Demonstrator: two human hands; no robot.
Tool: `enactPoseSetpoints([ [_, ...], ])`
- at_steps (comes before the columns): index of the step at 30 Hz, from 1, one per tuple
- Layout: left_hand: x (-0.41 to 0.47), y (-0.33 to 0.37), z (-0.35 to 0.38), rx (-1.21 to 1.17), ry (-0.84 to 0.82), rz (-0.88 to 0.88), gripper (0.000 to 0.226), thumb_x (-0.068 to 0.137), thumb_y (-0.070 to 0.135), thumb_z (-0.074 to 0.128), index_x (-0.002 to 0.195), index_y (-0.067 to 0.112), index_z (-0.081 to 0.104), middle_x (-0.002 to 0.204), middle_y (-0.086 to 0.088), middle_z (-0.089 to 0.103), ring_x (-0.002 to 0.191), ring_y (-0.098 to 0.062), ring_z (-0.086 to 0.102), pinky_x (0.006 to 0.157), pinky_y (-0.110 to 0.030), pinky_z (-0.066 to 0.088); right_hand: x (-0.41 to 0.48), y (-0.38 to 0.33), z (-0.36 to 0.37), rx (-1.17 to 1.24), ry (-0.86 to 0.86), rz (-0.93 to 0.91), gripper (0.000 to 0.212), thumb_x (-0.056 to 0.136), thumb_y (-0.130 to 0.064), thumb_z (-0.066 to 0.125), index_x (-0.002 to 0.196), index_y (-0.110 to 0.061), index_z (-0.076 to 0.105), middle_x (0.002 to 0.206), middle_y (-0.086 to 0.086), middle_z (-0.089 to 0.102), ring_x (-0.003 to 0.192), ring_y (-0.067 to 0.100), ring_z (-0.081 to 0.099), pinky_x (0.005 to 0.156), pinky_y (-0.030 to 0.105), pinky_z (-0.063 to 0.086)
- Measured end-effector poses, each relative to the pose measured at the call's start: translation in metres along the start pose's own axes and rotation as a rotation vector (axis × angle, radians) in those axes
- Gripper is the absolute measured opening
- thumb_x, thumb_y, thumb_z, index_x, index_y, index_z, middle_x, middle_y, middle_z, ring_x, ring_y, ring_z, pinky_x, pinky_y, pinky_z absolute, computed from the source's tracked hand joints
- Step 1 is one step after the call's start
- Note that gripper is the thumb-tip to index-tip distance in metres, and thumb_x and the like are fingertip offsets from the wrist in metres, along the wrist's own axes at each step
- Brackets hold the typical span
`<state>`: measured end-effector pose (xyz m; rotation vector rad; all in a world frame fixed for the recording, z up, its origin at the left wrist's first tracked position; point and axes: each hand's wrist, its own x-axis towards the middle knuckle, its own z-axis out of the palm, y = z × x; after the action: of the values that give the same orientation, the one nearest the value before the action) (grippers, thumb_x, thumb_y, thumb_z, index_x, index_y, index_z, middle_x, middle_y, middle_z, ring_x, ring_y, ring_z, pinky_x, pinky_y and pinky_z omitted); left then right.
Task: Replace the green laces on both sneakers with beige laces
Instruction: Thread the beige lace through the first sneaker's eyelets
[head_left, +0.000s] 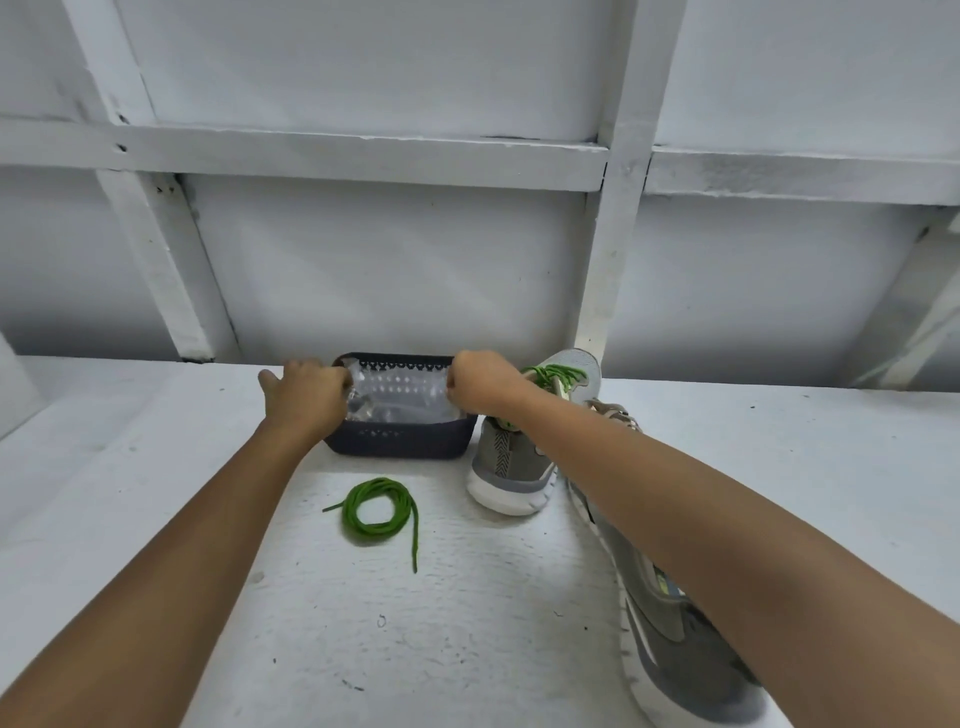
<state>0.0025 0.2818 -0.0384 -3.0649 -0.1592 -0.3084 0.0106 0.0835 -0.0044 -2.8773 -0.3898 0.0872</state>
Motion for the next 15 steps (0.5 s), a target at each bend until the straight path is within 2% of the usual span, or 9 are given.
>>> enactPoseSetpoints([
  [2,0.001,0.001,0.001,0.018,-0.012,0.009,0.027,0.094,0.029,0.049,0.118,0.027,0.062,0.120,-0.010,0.050,0.118,-0.031,0.041,0.097,-0.046,0.032,-0.003,0.000,0.003,-0.052,-0.007,0.011,0.012,0.089,-0.008,0.049,0.084,-0.004,0.058,0.081,0.011,0.053,0.088,0.033,0.052,0.073,0.035,0.044],
  [4,0.001,0.001,0.001,-0.006,0.002,0.023,0.028,0.094,0.032,0.050,0.120,0.027,0.061,0.125,-0.011,0.046,0.121,-0.032,0.037,0.100,-0.046,0.031,-0.003,0.001,0.005,-0.101,-0.003,0.005,0.023,0.091,-0.014,0.048,0.107,-0.004,0.061,0.108,0.016,0.053,0.110,0.037,0.045,0.088,0.041,0.042],
  [6,0.001,-0.001,0.001,-0.024,0.011,0.034,0.030,0.095,0.030,0.050,0.122,0.028,0.061,0.127,-0.011,0.045,0.123,-0.031,0.036,0.101,-0.046,0.031,-0.002,0.001,0.005,-0.108,-0.015,-0.014,0.030,0.092,-0.020,0.048,0.116,-0.007,0.061,0.124,0.017,0.048,0.118,0.038,0.039,0.096,0.044,0.039],
  [10,-0.002,0.004,-0.005,-0.119,0.074,0.042,0.031,0.093,0.028,0.049,0.122,0.024,0.061,0.126,-0.011,0.046,0.121,-0.032,0.037,0.099,-0.045,0.031,-0.008,0.008,-0.007,0.050,0.038,-0.057,0.027,0.091,-0.024,0.050,0.102,-0.009,0.070,0.112,0.015,0.063,0.110,0.035,0.053,0.093,0.039,0.047],
  [12,-0.006,0.014,-0.013,-0.173,0.131,0.067,0.031,0.093,0.027,0.050,0.121,0.020,0.061,0.126,-0.012,0.048,0.121,-0.033,0.038,0.098,-0.045,0.031,-0.021,0.018,-0.020,0.150,0.082,-0.076,0.028,0.093,-0.022,0.050,0.106,-0.009,0.071,0.112,0.012,0.068,0.106,0.029,0.059,0.091,0.035,0.048],
  [15,-0.014,0.040,-0.027,-0.286,0.201,0.172,0.030,0.093,0.027,0.053,0.120,0.019,0.063,0.125,-0.012,0.051,0.120,-0.033,0.040,0.098,-0.046,0.032,-0.040,0.042,-0.040,0.258,0.113,-0.030,0.029,0.096,-0.025,0.050,0.115,-0.011,0.067,0.115,0.007,0.067,0.105,0.021,0.058,0.085,0.026,0.043],
])
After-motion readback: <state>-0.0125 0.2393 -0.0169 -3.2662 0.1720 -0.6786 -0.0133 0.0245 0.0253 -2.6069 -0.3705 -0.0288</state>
